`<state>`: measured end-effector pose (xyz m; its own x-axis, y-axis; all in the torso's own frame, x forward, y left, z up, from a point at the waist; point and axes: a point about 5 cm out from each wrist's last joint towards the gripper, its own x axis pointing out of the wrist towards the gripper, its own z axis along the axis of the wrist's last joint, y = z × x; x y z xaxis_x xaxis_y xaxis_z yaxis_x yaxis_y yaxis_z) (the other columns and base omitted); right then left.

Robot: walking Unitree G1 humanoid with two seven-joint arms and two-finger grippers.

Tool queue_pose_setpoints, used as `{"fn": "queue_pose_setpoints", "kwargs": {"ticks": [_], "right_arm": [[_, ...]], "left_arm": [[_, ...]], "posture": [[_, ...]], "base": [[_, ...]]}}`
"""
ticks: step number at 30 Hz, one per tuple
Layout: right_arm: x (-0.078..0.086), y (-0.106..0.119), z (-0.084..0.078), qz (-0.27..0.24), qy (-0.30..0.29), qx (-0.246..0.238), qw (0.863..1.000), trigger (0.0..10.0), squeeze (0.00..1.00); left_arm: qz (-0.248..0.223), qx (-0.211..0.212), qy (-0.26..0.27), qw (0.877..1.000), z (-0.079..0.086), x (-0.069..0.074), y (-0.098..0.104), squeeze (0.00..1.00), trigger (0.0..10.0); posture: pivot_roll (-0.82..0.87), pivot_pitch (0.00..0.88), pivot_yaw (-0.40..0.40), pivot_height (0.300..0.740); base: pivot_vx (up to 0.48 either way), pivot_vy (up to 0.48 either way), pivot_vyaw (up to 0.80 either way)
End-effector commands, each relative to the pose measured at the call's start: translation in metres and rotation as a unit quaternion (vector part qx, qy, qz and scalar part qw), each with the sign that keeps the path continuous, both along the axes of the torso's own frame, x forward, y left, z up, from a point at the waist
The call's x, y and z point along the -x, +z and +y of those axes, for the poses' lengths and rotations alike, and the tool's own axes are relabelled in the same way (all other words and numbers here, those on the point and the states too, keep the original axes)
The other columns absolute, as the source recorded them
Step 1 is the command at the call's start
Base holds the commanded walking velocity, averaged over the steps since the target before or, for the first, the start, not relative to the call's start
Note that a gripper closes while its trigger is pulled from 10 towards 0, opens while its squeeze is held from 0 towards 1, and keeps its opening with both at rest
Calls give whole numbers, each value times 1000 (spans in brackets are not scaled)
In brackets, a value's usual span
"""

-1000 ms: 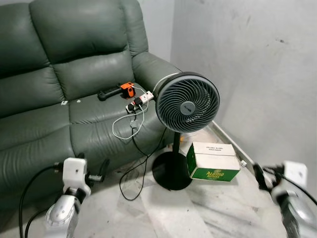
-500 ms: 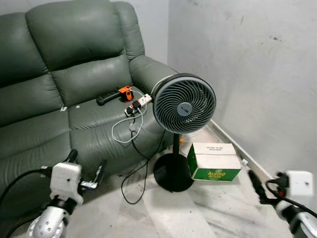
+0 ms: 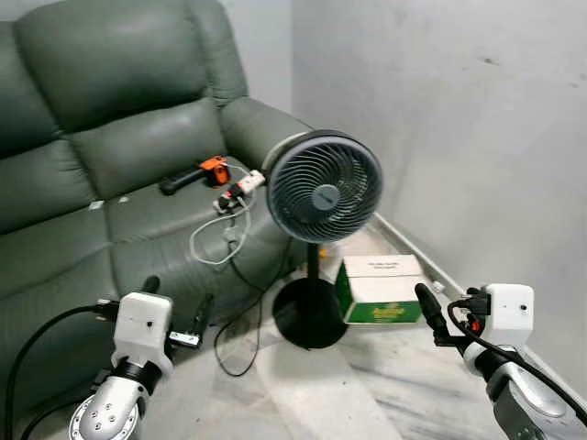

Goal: Hang keys on a hook

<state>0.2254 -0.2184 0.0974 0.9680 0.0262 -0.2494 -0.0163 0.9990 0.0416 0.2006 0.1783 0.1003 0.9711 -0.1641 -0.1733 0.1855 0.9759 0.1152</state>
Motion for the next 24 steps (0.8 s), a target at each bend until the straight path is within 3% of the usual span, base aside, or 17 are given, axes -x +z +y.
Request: {"fn": "queue_pose_setpoints", "kwargs": {"ticks": [1,9,14,20,24], "right_arm": [[-4,7,-1,-9,-8,11,1000,10000,0],[-7,14,-3,-14,-22,-4,1000,10000,0],[-6,15,1,-17,-38,-7,999,10000,0],[-3,17,1,-31,-52,-33,998,10000,0],[-7,25,3,-53,-54,-22,997,10000,0]], "left_arm": [[-6,-4,-14,1000,-4,-2,5,0,10000],[3,31,-5,1000,-15,-4,4,0,10000],[-12,22,12,1000,-13,-9,10,0,10000],[-80,-37,12,996,-10,-13,25,0,10000],[-75,-18,21,997,-9,-18,27,0,10000]], "posture": [[8,64,34,740],[-10,77,29,740],[-10,83,33,740],[-10,87,44,740],[-10,84,51,740]], "base": [[0,0,-725],[0,0,-730],[0,0,-747],[0,0,-765],[0,0,-788]]}}
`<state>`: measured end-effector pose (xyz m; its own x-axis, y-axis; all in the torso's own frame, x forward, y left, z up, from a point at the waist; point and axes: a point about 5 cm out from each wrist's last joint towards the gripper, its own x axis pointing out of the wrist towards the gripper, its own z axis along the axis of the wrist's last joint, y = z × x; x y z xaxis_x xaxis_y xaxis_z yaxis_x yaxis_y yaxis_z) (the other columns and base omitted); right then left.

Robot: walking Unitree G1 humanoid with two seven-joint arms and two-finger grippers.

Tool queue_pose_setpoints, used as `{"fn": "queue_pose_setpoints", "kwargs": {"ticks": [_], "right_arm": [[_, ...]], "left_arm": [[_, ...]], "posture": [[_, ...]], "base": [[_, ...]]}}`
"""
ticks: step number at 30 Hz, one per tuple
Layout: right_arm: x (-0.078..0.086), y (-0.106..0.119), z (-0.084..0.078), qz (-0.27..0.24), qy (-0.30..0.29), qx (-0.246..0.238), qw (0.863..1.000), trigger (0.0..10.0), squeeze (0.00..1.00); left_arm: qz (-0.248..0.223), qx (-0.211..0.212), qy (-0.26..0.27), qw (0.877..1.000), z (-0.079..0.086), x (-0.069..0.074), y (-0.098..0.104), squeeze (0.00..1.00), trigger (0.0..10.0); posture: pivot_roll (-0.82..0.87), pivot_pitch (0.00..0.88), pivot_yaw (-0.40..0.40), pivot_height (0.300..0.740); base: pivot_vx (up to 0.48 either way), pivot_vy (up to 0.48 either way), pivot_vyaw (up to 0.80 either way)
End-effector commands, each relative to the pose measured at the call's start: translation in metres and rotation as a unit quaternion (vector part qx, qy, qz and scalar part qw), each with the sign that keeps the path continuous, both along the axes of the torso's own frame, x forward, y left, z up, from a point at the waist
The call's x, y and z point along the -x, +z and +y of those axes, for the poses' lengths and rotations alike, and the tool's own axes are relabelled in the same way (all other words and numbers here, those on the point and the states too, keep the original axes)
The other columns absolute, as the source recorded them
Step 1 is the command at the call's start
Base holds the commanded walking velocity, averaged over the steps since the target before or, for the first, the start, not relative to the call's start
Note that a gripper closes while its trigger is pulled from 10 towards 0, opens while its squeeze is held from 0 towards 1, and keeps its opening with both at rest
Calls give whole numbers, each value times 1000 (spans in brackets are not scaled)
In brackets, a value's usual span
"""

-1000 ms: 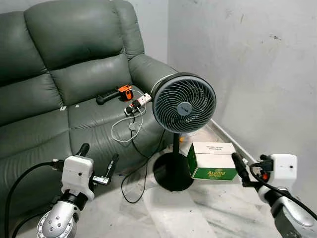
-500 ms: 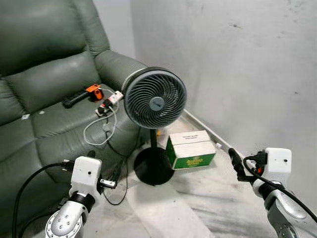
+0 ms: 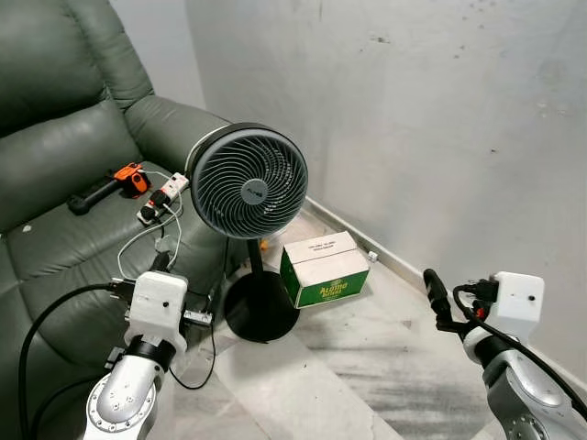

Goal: Hang keys on a hook

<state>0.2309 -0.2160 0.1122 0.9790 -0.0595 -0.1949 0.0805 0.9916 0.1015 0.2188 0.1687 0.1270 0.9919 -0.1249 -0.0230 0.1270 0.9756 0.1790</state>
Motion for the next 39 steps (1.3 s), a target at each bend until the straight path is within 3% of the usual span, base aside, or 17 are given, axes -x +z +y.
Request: {"fn": "queue_pose_setpoints", "kwargs": {"ticks": [1,7,14,19,39], "right_arm": [[-2,11,1,-23,-4,9,1000,10000,0],[-5,8,2,-23,-4,8,1000,10000,0],[-11,9,1,-26,-15,16,999,10000,0],[-13,9,2,-22,-15,9,1000,10000,0],[-16,8,2,-4,-2,-4,1000,10000,0]], "left_arm": [[7,6,2,1000,1,0,-1,0,10000],[30,32,8,999,-1,-1,-8,0,10000],[37,31,6,999,-1,-5,-10,0,10000],[36,28,23,999,0,-9,-11,0,10000],[38,32,3,999,-5,-14,-9,0,10000]], "posture": [[-10,83,53,740],[-9,77,52,740],[-8,72,51,740],[-11,71,50,740],[-15,70,46,740]], "base": [[0,0,-788],[0,0,-798],[0,0,-114],[0,0,-800],[0,0,-791]]}}
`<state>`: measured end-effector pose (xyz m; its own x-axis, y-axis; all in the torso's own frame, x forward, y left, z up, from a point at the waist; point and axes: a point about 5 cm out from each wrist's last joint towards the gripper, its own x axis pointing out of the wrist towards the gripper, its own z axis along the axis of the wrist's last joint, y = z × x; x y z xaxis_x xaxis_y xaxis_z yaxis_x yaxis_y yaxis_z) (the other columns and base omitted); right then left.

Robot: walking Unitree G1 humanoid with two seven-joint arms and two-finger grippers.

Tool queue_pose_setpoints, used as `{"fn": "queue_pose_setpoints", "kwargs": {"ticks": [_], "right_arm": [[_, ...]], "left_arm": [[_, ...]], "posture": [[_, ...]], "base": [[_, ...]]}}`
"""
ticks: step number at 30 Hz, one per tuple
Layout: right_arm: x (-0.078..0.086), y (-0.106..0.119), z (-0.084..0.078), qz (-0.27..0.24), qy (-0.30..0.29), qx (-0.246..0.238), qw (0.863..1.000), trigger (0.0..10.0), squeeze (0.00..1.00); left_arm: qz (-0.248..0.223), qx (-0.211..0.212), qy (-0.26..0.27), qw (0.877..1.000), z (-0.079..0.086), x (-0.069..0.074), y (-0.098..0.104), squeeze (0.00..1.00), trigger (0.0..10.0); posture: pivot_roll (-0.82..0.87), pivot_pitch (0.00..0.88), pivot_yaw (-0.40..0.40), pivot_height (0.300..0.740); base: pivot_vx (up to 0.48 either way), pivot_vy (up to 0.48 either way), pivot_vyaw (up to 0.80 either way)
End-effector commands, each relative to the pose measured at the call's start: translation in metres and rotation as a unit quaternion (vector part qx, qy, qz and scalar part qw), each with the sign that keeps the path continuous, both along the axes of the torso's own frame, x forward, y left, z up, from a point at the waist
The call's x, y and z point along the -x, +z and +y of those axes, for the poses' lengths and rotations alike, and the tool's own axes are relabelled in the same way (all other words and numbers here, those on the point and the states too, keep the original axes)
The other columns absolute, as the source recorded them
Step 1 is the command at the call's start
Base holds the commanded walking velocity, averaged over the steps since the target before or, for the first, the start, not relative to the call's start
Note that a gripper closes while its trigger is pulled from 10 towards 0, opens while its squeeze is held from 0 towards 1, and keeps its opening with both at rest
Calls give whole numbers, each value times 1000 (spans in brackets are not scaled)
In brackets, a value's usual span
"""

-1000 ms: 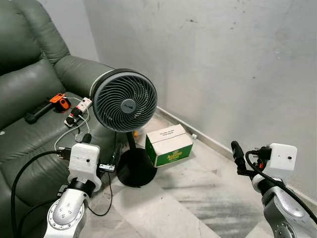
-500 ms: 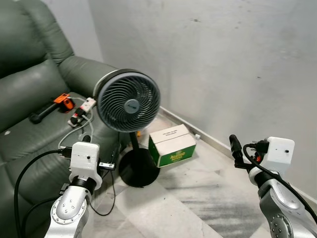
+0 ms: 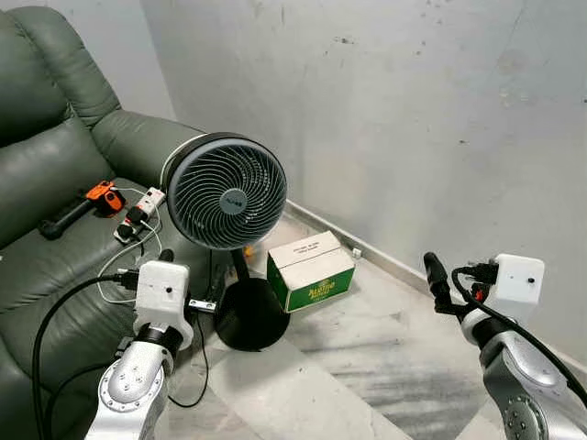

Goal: Hang keys on a hook

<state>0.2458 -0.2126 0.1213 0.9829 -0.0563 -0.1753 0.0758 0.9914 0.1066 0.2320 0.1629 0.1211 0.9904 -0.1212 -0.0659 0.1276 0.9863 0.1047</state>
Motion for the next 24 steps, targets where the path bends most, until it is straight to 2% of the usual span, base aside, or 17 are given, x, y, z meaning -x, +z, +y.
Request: {"fn": "queue_pose_setpoints", "kwargs": {"ticks": [1,8,11,24], "right_arm": [[-1,-1,-1,6,-4,-2,1000,10000,0],[-3,3,0,-10,1,10,1000,10000,0],[-4,5,-2,-14,0,26,1000,10000,0],[-5,4,1,-16,4,26,1000,10000,0]], "left_arm": [[12,-2,-1,1000,1,-1,-3,0,10000],[10,-1,-6,1000,0,-5,-3,0,10000],[10,2,-18,1000,-4,-6,-2,0,10000],[14,9,-22,1000,-5,-7,-4,0,10000]], "posture": [[-15,70,46,740],[-25,69,47,740],[-28,68,54,740],[-27,64,48,740]], "base": [[0,0,-800],[0,0,-788],[0,0,0],[0,0,0]]}}
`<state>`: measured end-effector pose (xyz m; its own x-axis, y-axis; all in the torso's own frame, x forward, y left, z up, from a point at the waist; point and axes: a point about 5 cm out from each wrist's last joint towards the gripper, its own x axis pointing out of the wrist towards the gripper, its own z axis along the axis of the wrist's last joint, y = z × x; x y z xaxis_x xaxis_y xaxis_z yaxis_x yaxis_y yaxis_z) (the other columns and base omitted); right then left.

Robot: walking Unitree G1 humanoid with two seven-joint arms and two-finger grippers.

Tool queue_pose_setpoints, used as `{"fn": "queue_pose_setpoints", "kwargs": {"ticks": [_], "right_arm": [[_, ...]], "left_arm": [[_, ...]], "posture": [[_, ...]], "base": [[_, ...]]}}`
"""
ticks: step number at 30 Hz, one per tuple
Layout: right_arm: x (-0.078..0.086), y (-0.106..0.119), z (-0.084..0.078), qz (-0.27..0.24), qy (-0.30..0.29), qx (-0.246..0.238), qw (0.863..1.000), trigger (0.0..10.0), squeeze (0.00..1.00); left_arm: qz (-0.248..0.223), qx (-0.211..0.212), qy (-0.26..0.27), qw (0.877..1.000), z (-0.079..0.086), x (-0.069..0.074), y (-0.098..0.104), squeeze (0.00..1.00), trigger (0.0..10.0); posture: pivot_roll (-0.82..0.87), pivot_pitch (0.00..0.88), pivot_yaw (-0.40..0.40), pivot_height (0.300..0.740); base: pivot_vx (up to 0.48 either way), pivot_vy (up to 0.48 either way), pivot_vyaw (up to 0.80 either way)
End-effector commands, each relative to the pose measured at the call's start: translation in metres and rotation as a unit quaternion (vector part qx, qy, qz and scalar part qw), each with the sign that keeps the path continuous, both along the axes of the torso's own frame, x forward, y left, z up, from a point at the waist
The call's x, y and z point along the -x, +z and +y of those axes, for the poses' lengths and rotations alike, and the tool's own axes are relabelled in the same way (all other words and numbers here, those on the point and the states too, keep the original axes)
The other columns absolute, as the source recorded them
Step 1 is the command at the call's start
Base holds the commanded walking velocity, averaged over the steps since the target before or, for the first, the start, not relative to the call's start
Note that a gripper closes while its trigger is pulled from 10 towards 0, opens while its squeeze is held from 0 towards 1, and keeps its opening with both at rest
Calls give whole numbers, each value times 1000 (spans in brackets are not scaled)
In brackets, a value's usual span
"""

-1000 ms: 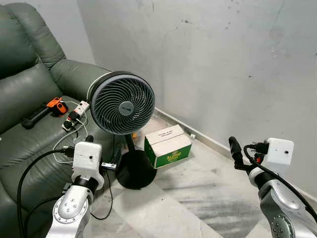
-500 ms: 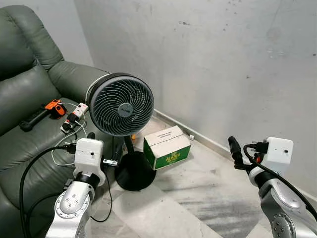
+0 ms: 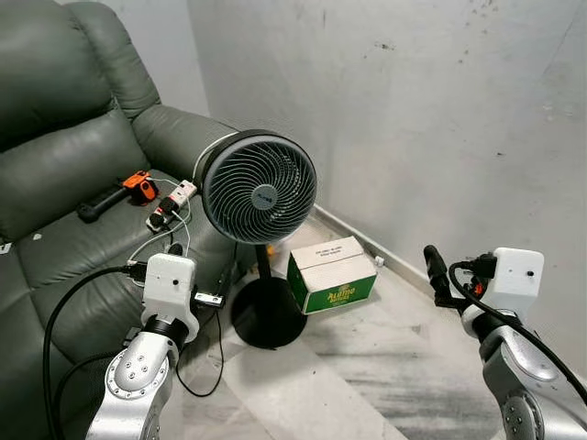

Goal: Hang keys on a hook

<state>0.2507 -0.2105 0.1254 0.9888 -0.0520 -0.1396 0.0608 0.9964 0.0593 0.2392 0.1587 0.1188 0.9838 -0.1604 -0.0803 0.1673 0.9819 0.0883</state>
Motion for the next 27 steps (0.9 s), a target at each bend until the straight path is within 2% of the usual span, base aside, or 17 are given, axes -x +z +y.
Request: {"fn": "queue_pose_setpoints", "kwargs": {"ticks": [1,13,27], "right_arm": [[0,-1,-1,1,-3,1,1000,10000,0],[-1,-1,-1,2,-2,5,1000,10000,0],[0,-2,-1,5,0,8,1000,10000,0]], "left_arm": [[6,2,-3,1000,0,0,-2,0,10000],[9,3,-5,1000,-1,1,-3,0,10000],[12,4,-4,1000,-1,2,-4,0,10000]], "posture": [[-27,64,48,740],[-29,73,46,740],[-28,78,45,740]], "base": [[0,0,0],[0,-266,0],[0,-394,0]]}}
